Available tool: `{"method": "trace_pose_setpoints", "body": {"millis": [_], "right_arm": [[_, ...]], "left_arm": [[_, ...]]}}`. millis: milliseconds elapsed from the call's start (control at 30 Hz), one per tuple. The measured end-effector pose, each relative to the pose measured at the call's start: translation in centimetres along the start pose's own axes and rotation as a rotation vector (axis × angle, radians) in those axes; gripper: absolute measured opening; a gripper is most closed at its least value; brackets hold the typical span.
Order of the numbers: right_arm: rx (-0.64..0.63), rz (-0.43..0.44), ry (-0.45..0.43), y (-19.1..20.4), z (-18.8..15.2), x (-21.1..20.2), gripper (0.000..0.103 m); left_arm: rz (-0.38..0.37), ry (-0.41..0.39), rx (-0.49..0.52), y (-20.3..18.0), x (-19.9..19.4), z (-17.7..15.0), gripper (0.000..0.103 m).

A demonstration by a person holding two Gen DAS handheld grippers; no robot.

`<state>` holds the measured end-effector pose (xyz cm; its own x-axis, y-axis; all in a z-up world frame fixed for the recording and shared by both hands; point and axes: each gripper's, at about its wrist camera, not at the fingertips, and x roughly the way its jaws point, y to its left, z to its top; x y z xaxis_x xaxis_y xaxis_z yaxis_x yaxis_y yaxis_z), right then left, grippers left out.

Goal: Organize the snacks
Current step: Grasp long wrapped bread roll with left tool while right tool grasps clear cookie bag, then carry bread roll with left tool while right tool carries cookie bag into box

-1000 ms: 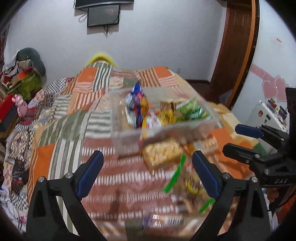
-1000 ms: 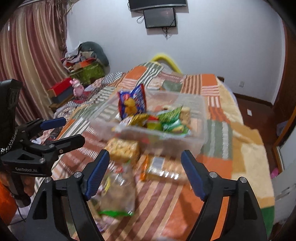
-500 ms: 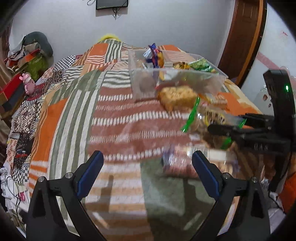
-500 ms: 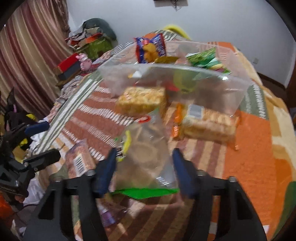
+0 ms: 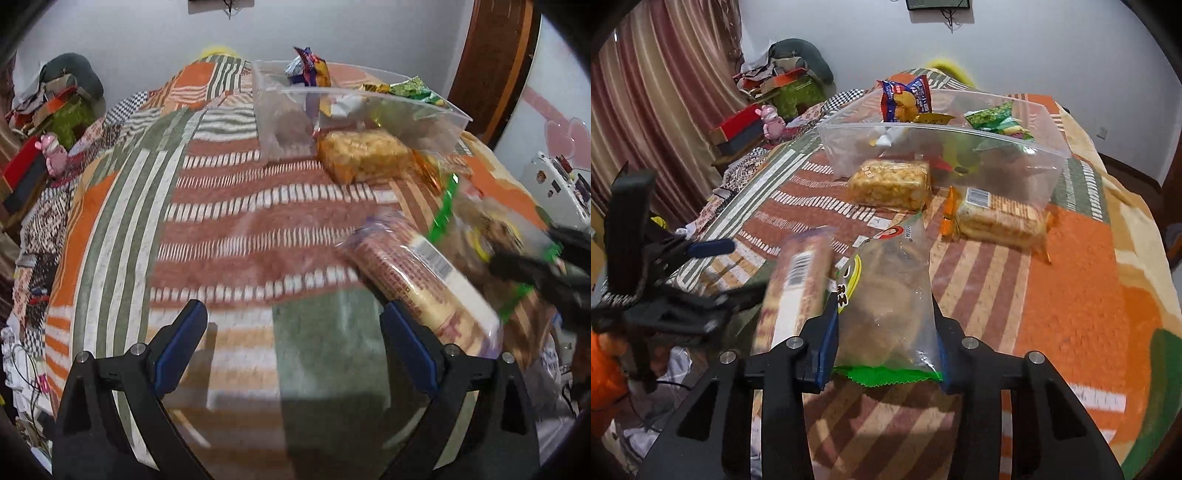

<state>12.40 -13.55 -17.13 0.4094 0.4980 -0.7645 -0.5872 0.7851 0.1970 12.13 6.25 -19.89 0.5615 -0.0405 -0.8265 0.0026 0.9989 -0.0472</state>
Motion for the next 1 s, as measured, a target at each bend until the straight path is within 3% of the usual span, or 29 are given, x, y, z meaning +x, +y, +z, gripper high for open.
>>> {"method": "trace_pose_setpoints", "body": {"millis": [133, 300, 567, 667, 733, 833, 1000], "right_arm": [[0.020, -0.020, -0.017, -0.6, -0.1, -0.8, 0.037], [0.054, -0.046, -0.060, -2.0, 0.0, -2.2, 0.037], [0.094, -0.081, -0.125, -3.9, 0.4, -4.3, 0.037], [0.104, -0.087, -0.134, -4.3, 0.4, -4.7, 0.037], [0.109, -0.089, -0.137, -4.5, 0.3, -4.9, 0.037], [0.109, -0.096, -0.143, -4.8, 0.3, -5.1, 0.037], [0.108, -0.093, -0.154, -4.9, 0.9, -5.0, 0.037]], "left_arm": [[0.016, -0.025, -0.007, -0.6, -0.1, 1.6, 0.097], [-0.049, -0.064, -0.035, -1.6, -1.9, 2.9, 0.097], [-0.075, -0.032, 0.080, -6.5, -0.3, 2.4, 0.097], [-0.058, -0.024, 0.114, -7.8, 0.9, 1.9, 0.085], [-0.052, -0.011, 0.120, -8.0, 1.6, 1.7, 0.066], [-0.049, -0.033, 0.105, -7.6, 1.7, 1.8, 0.045], [-0.073, -0.058, 0.076, -6.3, 1.0, 2.3, 0.045]]}}
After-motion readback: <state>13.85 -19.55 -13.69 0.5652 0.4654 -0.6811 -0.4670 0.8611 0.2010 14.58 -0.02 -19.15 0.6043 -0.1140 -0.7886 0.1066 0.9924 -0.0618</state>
